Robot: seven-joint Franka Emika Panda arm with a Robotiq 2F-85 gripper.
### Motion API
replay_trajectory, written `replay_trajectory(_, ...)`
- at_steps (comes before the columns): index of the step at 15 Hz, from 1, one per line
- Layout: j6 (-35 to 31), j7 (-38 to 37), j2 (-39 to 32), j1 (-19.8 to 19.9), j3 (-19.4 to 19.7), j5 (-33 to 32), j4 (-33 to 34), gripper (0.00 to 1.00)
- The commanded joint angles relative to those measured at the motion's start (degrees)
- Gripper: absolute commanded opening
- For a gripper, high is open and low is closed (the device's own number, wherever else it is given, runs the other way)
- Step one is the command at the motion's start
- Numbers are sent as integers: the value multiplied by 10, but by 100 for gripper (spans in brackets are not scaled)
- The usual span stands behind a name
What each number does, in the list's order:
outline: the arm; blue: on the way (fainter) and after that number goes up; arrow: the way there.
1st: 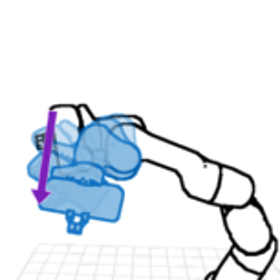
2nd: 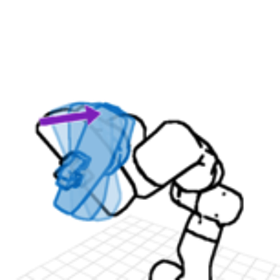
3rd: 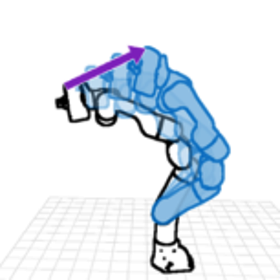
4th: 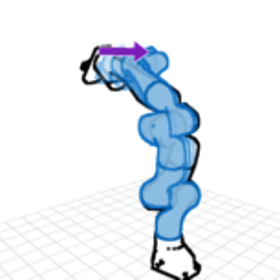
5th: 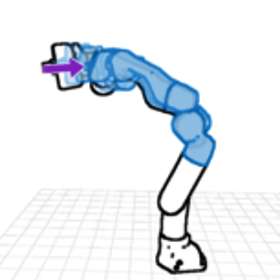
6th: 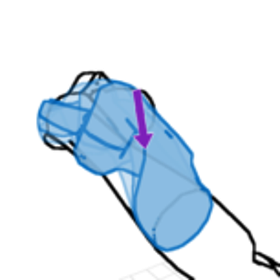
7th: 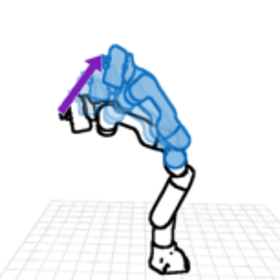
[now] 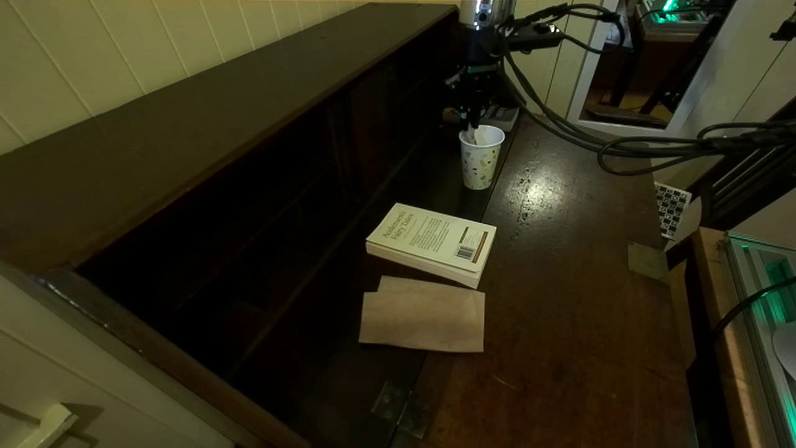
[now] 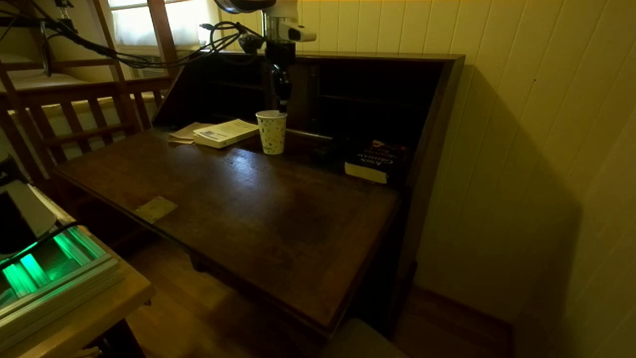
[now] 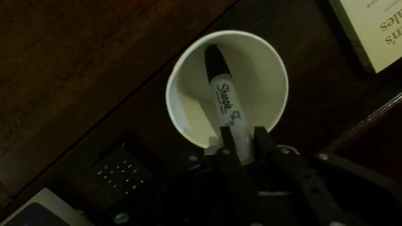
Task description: Pick up the cup, place it in between the books, remove the marker from the cup and place it on top of the cabinet
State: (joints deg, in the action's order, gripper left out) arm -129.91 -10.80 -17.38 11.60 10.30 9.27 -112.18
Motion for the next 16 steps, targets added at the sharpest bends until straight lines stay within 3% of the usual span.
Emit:
replay_trajectory(1,2,-12,8,-9,6,-23,0,6)
replay_trajectory(16,4,16,75,-17,0,-49,-6,6)
